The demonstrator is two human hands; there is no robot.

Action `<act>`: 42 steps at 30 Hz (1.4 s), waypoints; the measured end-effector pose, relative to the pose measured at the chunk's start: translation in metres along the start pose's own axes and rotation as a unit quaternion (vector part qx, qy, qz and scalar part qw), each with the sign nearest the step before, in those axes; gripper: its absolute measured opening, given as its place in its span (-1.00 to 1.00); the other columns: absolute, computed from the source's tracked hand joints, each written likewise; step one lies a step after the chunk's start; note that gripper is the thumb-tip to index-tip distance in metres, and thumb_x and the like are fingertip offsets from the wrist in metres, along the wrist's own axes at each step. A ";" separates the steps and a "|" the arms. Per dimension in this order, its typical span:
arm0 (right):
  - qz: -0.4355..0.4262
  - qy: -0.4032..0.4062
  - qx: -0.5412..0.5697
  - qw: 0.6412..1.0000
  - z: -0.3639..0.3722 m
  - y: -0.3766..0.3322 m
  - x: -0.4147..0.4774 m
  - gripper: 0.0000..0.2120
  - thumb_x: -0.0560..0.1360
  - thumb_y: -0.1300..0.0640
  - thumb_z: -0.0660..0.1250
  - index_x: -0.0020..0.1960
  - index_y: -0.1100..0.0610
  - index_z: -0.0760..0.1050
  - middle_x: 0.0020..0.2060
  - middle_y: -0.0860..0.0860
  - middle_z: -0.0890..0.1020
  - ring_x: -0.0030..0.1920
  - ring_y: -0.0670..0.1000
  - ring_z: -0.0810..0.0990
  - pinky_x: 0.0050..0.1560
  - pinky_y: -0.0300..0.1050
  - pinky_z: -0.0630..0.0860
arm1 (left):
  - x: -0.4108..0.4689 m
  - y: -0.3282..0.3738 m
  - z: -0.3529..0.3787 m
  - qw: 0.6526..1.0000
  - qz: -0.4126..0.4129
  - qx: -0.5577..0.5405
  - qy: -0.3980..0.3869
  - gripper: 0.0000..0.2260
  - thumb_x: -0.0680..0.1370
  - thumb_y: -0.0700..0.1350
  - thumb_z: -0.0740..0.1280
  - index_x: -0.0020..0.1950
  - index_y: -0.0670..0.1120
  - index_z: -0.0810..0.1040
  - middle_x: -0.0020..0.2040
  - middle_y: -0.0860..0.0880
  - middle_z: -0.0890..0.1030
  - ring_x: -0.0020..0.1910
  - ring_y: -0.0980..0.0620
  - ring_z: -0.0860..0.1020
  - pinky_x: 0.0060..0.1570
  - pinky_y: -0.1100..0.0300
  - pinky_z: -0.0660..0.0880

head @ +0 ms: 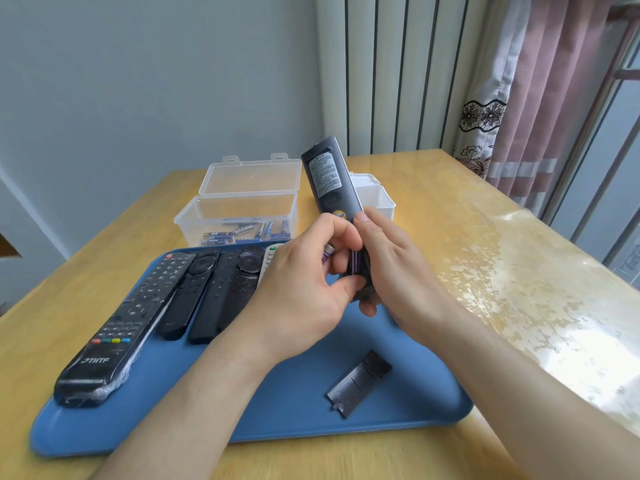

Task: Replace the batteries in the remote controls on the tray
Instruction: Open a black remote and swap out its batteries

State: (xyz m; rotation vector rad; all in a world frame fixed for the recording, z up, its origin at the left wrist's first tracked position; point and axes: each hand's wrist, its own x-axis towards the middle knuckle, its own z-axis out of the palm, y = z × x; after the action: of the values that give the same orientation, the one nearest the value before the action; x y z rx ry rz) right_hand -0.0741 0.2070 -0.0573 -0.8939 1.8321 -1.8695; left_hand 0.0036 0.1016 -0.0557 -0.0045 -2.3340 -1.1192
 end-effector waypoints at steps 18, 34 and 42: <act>0.070 -0.009 0.173 0.982 -0.006 -0.005 0.003 -0.83 0.65 0.05 0.18 0.05 0.13 0.46 -0.26 0.15 0.60 -0.37 0.11 0.59 -0.57 -0.22 0.33 | 0.010 -0.003 -0.014 0.780 -0.295 -0.540 0.117 -0.88 0.57 -0.17 0.15 -0.03 -0.08 0.48 -0.32 -0.04 0.54 -0.48 0.12 0.28 -0.65 0.38 0.09; 0.095 0.069 0.167 0.979 -0.041 -0.011 0.026 -0.76 0.48 0.43 0.21 0.06 0.18 0.47 -0.26 0.17 0.56 -0.33 0.10 0.61 -0.32 -0.04 0.59 | 0.035 -0.003 -0.025 0.878 -0.284 -0.382 -0.048 -0.63 0.56 -0.48 0.13 0.25 -0.15 0.48 0.02 -0.26 0.66 -0.24 0.00 0.63 -0.30 0.29 0.57; 0.093 0.128 0.014 0.987 -0.073 -0.018 0.078 -0.73 0.56 0.30 0.24 0.24 0.13 0.44 -0.03 0.17 0.64 -0.18 0.04 0.60 -0.33 -0.11 0.56 | 0.121 -0.028 0.005 0.960 -0.253 -0.121 -0.022 -0.62 0.57 -0.38 0.07 0.28 -0.06 0.43 -0.08 -0.08 0.60 -0.21 -0.10 0.41 -0.29 0.14 0.48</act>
State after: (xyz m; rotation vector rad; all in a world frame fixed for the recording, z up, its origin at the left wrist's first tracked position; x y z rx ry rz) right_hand -0.1771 0.2114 -0.0223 -0.4705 1.9536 -1.9578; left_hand -0.1082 0.0596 -0.0205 0.5086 -2.2826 -1.6580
